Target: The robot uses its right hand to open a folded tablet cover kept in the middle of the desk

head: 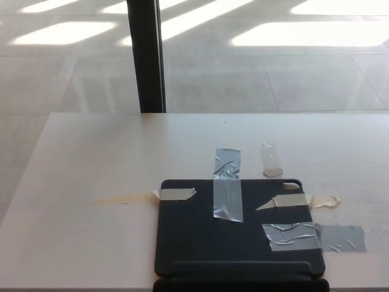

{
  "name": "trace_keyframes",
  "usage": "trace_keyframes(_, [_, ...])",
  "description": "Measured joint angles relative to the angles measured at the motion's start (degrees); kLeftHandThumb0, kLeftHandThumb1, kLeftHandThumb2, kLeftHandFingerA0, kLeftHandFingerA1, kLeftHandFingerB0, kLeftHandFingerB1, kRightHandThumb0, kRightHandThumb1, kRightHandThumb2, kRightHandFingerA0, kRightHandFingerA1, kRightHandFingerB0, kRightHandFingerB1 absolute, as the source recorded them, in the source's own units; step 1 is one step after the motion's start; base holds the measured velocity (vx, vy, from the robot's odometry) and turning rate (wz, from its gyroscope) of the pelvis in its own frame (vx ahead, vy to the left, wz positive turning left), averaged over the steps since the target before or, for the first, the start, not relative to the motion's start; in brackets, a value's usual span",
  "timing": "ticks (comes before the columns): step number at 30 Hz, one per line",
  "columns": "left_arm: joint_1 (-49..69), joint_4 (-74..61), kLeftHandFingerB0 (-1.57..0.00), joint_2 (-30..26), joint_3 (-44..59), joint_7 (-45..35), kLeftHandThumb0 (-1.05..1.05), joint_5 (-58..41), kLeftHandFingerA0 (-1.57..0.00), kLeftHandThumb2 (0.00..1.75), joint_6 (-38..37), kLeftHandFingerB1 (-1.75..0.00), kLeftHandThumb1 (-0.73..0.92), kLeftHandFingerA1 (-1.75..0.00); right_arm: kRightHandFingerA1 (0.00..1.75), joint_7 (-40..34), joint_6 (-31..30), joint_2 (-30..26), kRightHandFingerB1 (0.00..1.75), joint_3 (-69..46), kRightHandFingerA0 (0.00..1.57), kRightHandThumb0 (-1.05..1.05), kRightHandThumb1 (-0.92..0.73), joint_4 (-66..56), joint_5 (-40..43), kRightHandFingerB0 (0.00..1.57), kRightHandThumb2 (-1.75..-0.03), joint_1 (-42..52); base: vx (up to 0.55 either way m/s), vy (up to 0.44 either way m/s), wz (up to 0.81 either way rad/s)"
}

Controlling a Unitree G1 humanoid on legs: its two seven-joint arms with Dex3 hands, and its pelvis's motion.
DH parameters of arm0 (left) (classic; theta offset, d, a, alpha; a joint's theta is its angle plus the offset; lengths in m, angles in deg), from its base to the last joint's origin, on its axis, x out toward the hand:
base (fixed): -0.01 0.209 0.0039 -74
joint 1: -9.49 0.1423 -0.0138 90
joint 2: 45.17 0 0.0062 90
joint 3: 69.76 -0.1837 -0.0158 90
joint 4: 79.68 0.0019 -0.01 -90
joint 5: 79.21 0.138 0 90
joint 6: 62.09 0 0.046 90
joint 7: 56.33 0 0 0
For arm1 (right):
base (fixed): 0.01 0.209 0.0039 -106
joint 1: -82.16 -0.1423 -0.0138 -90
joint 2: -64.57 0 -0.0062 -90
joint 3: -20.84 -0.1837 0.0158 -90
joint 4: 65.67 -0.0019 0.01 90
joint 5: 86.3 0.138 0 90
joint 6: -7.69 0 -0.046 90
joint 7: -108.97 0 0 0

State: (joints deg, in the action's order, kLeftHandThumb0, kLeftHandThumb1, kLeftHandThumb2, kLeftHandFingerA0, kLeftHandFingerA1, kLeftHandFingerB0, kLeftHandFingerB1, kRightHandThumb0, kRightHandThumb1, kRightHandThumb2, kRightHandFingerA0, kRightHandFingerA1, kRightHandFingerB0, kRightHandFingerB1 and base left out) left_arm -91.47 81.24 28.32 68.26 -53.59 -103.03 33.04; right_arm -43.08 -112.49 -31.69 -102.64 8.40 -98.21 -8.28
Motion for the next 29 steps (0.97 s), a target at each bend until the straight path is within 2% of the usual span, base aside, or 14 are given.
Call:
trace_keyframes(2, [0.16,0.0,-0.63,0.04,0.02,0.0,-0.55,0.0,-0.82,0.81,0.0,-0.77,0.28,-0.89,1.14,-0.92,0.81,-0.09,0.96,-3.17,0.55,-0.8,-0.77,3.85,0.93,0.25,-0.63,0.0,0.0,0.0,0.0])
trace_keyframes(3, [0.28,0.0,-0.68,0.05,0.02,0.0,-0.49,0.0,-0.86,0.58,0.0,-0.77,0.42,-0.91,1.2,-1.46,1.24,-0.1,0.96,-4.82,0.39,-0.84,-0.72,5.88,1.37,0.19,-0.64,0.0,0.0,0.0,0.0])
trace_keyframes(4, [0.43,0.0,-0.66,0.08,0.03,0.0,-0.53,-0.01,-0.85,0.81,0.0,-0.78,0.28,-0.91,1.22,-2.04,1.71,-0.09,0.96,-6.55,0.39,-0.82,-0.72,8.12,1.8,0.22,-0.63,0.01,0.0,0.0,0.0])
trace_keyframes(5, [0.56,0.0,-0.71,0.09,0.04,0.0,-0.48,0.0,-0.83,0.58,0.0,-0.77,0.43,-0.89,1.24,-2.55,2.16,-0.1,0.97,-8.02,0.37,-0.81,-0.74,10.15,2.27,0.18,-0.63,0.01,0.0,0.0,0.0])
trace_keyframes(7, [0.71,0.0,-0.64,0.15,0.05,0.0,-0.57,-0.01,-0.81,0.8,0.0,-0.76,0.29,-0.88,1.16,-3.53,2.99,-0.09,0.92,-10.65,0.4,-0.75,-0.76,14.03,3.15,0.18,-0.63,0.03,0.0,0.0,0.0])
trace_keyframes(10, [0.92,0.0,-0.67,0.23,0.08,0.0,-0.51,-0.01,-0.83,0.58,0.0,-0.76,0.42,-0.9,1.3,-5.06,3.91,-0.09,1.0,-14.38,0.43,-0.78,-0.73,19.04,4.24,0.25,-0.63,0.02,0.0,0.0,0.0])
trace_keyframes(12, [1.13,0.0,-0.71,0.3,0.13,0.0,-0.5,-0.02,-0.82,0.58,0.0,-0.78,0.41,-0.9,1.22,-6.41,4.54,-0.09,1.09,-17.26,0.14,-0.75,-0.82,22.64,5.15,0.17,-0.61,-0.02,0.0,0.0,0.0])
trace_keyframes(18, [1.74,0.0,-0.68,0.51,0.31,0.0,-0.51,-0.04,-0.8,0.59,0.0,-0.77,0.4,-0.9,1.3,-10.73,5.91,-0.08,1.13,-25.68,0.26,-0.71,-0.8,32.69,7.46,0.24,-0.58,-0.23,0.0,0.0,0.0])
trace_keyframes(20, [1.93,0.0,-0.63,0.6,0.35,0.01,-0.53,-0.05,-0.83,0.82,0.0,-0.78,0.3,-0.92,1.2,-12.21,6.59,-0.08,1.15,-28.54,0.37,-0.74,-0.74,36.26,8.36,0.45,-0.61,-0.55,0.0,0.0,0.0])
trace_keyframes(22, [2.19,0.0,-0.69,0.69,0.47,0.02,-0.47,-0.07,-0.8,0.59,0.0,-0.8,0.43,-0.93,1.22,-13.83,7.3,-0.08,1.23,-31.33,0.39,-0.74,-0.71,40.19,9.39,0.64,-0.61,-0.95,0.0,0.0,0.0])
trace_keyframes(23, [2.3,0.01,-0.6,0.72,0.55,0.03,-0.57,-0.09,-0.8,0.81,0.0,-0.76,0.3,-0.91,1.34,-14.46,7.53,-0.08,0.96,-32.45,0.91,-0.86,-0.68,41.71,9.83,0.59,-0.62,-1.16,0.0,0.0,0.0])
trace_keyframes(27, [2.52,0.02,-0.6,0.8,1.0,0.06,-0.51,-0.19,-0.79,0.59,0.0,-0.73,0.45,-0.94,1.43,-17.72,7.97,-0.06,0.87,-36.59,1.13,-0.84,-0.64,47.05,11.38,0.68,-0.6,-2.12,0.0,0.0,0.0])
trace_keyframes(28, [2.55,0.02,-0.57,0.8,1.07,0.06,-0.51,-0.21,-0.71,0.59,0.0,-0.72,0.46,-0.91,1.18,-18.33,7.98,-0.03,0.97,-37.3,0.59,-0.79,-0.6,47.76,11.7,0.69,-0.59,-2.31,0.0,0.0,0.0])
trace_keyframes(29, [2.57,0.02,-0.57,0.8,1.12,0.07,-0.51,-0.23,-0.71,0.59,0.0,-0.72,0.46,-0.91,1.18,-18.65,7.99,-0.01,0.97,-37.67,0.59,-0.79,-0.6,48.15,11.89,0.69,-0.59,-2.41,0.0,0.0,0.0])
